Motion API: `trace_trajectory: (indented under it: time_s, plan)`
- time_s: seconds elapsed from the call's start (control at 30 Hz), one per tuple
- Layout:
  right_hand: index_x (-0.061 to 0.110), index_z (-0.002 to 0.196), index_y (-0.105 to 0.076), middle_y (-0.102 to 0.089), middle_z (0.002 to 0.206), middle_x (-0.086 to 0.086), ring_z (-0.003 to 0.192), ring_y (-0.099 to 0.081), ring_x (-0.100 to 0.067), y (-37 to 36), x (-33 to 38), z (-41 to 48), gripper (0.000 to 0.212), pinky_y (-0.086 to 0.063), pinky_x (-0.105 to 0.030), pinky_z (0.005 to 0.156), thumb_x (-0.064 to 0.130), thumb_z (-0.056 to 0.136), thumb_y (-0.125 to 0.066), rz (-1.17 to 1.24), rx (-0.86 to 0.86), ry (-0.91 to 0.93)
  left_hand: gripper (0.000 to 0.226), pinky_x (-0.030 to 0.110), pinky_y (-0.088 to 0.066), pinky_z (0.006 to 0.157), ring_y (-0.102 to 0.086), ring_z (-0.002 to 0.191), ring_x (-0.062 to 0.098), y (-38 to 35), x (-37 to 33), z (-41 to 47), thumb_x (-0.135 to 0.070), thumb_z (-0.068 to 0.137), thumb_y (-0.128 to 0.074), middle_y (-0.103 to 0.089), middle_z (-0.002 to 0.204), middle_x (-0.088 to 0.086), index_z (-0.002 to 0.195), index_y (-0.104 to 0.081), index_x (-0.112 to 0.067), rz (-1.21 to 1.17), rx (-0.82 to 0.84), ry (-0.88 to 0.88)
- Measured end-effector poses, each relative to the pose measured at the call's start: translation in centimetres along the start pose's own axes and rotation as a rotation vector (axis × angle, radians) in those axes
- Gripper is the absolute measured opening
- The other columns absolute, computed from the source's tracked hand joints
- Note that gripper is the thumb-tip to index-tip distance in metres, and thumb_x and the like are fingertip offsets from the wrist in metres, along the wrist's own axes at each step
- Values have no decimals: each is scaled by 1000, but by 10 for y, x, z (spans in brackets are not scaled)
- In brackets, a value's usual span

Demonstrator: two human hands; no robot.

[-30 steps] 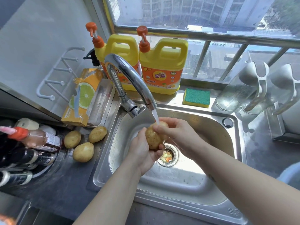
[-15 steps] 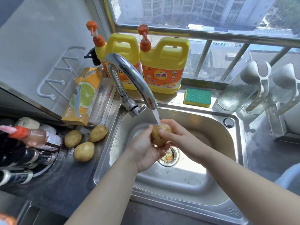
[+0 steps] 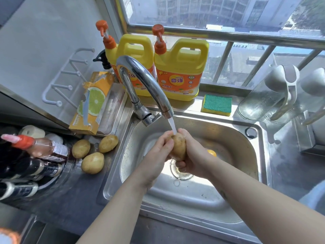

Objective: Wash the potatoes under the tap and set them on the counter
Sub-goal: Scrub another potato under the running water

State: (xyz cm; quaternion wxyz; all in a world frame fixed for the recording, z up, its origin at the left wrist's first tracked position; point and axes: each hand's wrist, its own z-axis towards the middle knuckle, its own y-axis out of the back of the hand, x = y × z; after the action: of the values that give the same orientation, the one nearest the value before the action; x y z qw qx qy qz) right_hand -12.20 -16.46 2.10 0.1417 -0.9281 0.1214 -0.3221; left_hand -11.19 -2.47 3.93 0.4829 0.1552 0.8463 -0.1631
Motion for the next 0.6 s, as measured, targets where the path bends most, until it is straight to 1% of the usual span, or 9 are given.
trace_trajectory:
  time_s: [0.07,0.13,0.2,0.27,0.3,0.4,0.47,0.53,0.6]
  plan:
    - [21,101,-61,-50,77,-13,46,-32,-15,-2,-1,2,58,-27,-23,42,72,93,-35,-16,-41,18,28,26,-45,92,-62,102,8,-8,0,6,-36,104,-48,-66,118,-5,127,-58,-25,-135,-45,3]
    - [20,94,-59,-49,75,-13,46,-33,-15,-1,-4,5,57,-27,-23,43,72,92,-36,-58,-85,28,20,26,-48,72,-63,81,8,-18,-3,11,-29,105,-44,-67,96,-3,108,-62,-22,-296,-76,48]
    - [20,90,-56,-43,66,-8,45,-32,-14,0,-5,4,56,-27,-23,43,73,91,-37,-82,-122,18,19,27,-49,60,-64,74,14,-23,-5,16,-28,104,-47,-66,91,4,103,-64,-18,-444,-117,118]
    - [21,88,-56,-39,60,-4,44,-29,-13,3,-5,3,53,-24,-22,43,71,92,-38,-63,-126,-6,22,29,-51,59,-66,77,20,-24,-4,19,-27,103,-49,-68,95,9,106,-65,-14,-549,-135,179]
    - [24,86,-57,-40,57,-2,44,-28,-13,4,-4,1,49,-22,-22,44,69,93,-38,-43,-119,-16,23,31,-52,63,-67,81,21,-23,-3,20,-27,103,-48,-69,98,10,107,-67,-13,-585,-124,191]
    - [30,87,-56,-42,54,2,45,-25,-12,6,0,-2,44,-19,-21,44,67,95,-35,4,-75,-34,31,37,-50,87,-68,98,19,-21,0,16,-25,106,-40,-73,111,6,118,-66,-13,-622,-34,150]
    - [29,89,-55,-42,56,2,44,-26,-11,5,1,-2,45,-21,-20,43,68,95,-34,-18,-88,-32,33,38,-47,92,-66,104,18,-20,1,14,-24,106,-37,-73,114,4,122,-64,-13,-598,-4,107]
    - [26,89,-56,-39,57,-1,43,-28,-12,1,1,-1,50,-23,-21,43,70,94,-34,-59,-139,-5,29,38,-48,86,-65,100,20,-20,2,17,-24,105,-42,-70,111,8,118,-65,-12,-555,-13,94]
    - [18,82,-54,-36,55,-2,43,-29,-13,-2,0,0,55,-22,-23,45,69,94,-36,-108,-193,44,20,31,-52,68,-66,85,19,-19,1,21,-23,102,-49,-67,100,10,109,-64,-12,-537,-51,115]
